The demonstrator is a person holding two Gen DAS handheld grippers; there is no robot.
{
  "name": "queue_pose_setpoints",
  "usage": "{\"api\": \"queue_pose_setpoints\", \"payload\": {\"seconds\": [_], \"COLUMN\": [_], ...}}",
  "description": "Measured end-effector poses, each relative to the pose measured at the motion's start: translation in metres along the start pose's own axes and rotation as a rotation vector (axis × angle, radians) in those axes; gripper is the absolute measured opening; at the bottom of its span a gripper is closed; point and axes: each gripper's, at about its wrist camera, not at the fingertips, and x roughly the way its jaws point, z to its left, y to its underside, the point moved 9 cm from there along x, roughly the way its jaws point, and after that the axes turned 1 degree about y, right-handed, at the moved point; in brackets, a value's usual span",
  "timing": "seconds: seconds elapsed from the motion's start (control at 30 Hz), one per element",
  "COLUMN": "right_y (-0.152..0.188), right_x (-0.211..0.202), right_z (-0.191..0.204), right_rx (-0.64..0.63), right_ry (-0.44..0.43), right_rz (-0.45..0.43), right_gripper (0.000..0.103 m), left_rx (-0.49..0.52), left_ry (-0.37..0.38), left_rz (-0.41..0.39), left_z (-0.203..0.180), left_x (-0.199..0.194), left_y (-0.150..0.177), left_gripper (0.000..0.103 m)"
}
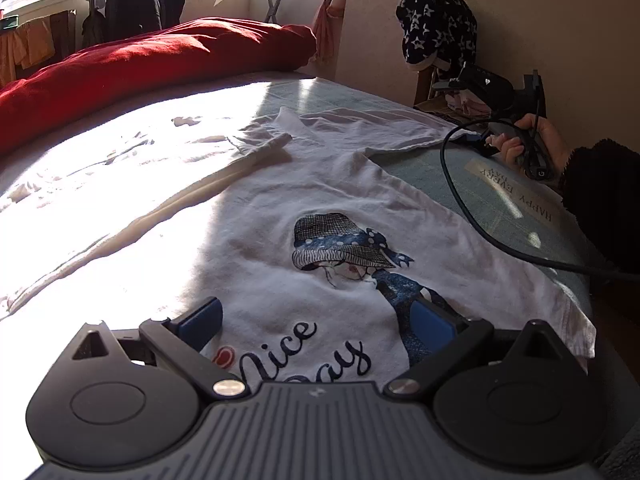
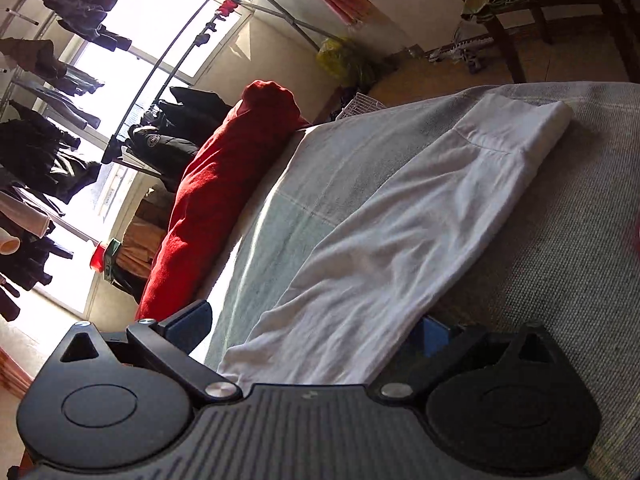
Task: Fold clothes
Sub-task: 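Grasp the 'Nice Day' sleeve cuff with the right gripper and lift it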
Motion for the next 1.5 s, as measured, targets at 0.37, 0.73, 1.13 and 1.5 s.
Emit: {"api": "queue_pose_setpoints", "payload": {"seconds": [0.37, 0.73, 1.13, 1.5], "right_y": [-0.020, -0.021, -0.001, 0.041], "right_x": [0.022, 0.011, 0.002, 0.004], "right_z": [-0.003, 0.033, 0.089, 0.159], "right_rx": [-0.040, -0.053, -0.066, -0.110], "right_ry": [-0.021, -0.100, -0.213, -0.292], "right_rz": [-0.124, -0.075, -0.019, 0.065], "right_gripper": [0.103, 0.103, 0.103, 0.103], "left_rx": [-0.002, -0.003, -0.011, -0.041], "left_ry": [-0.009, -0.009, -0.027, -0.085], "left_rz": [0.003, 0.001, -0.007, -0.083], "left_z": [0.002, 0.002, 0.003, 0.025], "left_x": [0.000, 0.000, -0.017, -0.057], "left_y": [0.001, 0.001, -0.002, -0.004], "left_gripper": [0.100, 0.100, 0.100, 0.100]}}
